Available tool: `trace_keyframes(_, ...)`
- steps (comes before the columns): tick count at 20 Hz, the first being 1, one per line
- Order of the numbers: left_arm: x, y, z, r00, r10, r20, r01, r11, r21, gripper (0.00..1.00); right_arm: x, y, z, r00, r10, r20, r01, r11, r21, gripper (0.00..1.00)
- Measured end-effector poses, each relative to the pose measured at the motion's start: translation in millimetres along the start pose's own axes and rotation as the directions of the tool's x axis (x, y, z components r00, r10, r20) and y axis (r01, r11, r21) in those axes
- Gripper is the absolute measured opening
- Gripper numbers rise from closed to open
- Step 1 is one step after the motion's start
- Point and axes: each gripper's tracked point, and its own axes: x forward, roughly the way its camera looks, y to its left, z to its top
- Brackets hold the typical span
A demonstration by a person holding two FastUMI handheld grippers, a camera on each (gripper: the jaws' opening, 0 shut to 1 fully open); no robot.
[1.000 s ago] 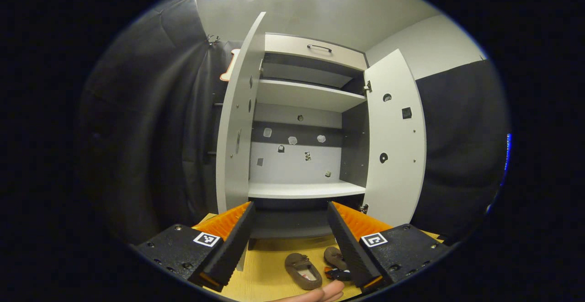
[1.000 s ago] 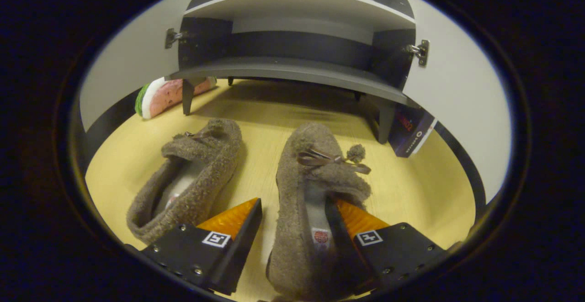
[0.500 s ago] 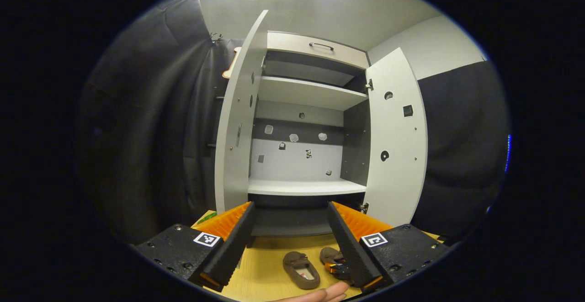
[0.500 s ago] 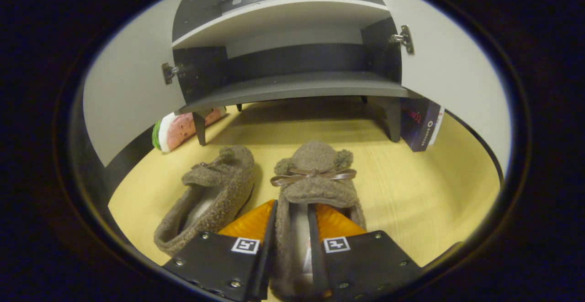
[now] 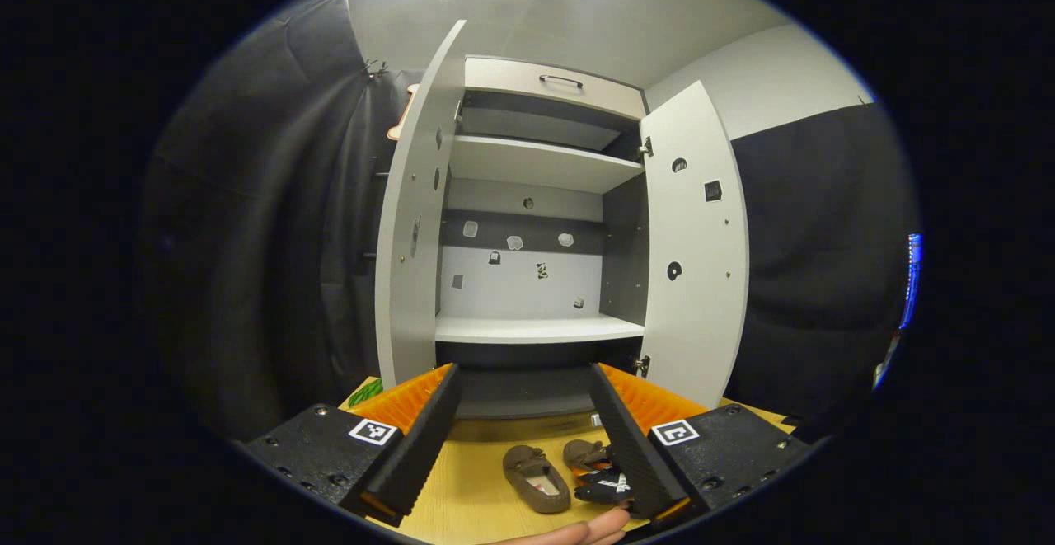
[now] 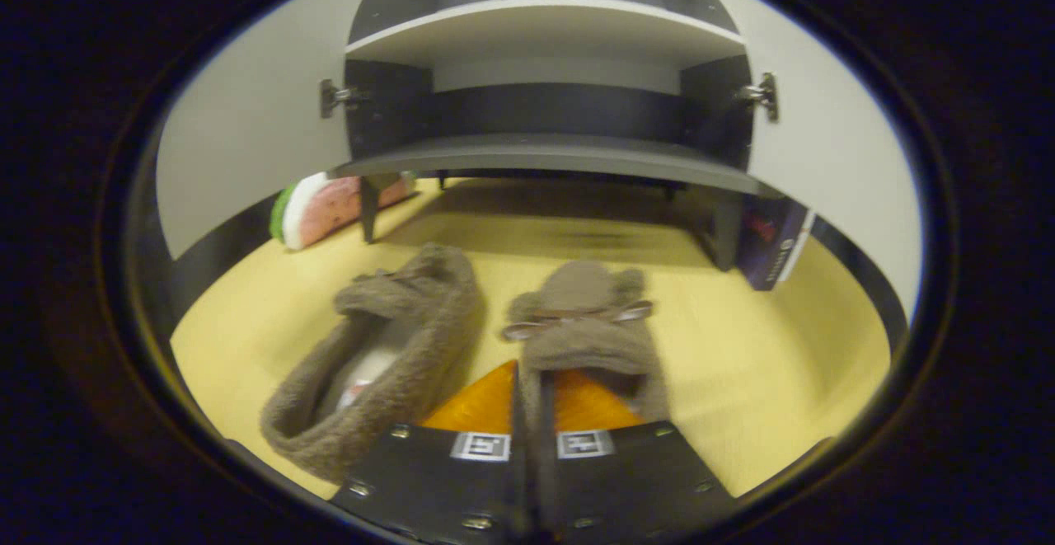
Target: Grab one shoe with the right hand and put it into the shoe cabinet, grab the other shoe with the left hand and put it into the shoe cabinet; then close the right door with the right hand and the left door with the left hand.
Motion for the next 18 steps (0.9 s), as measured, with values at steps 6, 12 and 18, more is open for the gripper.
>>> trace_keyframes(6,0.8,3.2,-5.6,1.000,0.007,-0.008,-0.007,1.000,0.002,0.96,-21.0,5.3,4.3,0.992,0.121,0.043,-0.125,0.987,0.104,0.06)
trace_keyframes(12,3.9,-1.4,-8.8,1.000,0.001,-0.012,-0.001,1.000,0.008,0.97,-36.5,-2.8,11.5,0.981,0.170,0.089,-0.184,0.964,0.190,0.06)
trace_keyframes(18,14.5,-27.0,-5.6,0.999,-0.038,-0.001,0.038,0.999,0.036,0.96,-48.1,-9.1,16.2,0.973,0.190,0.132,-0.212,0.961,0.176,0.06)
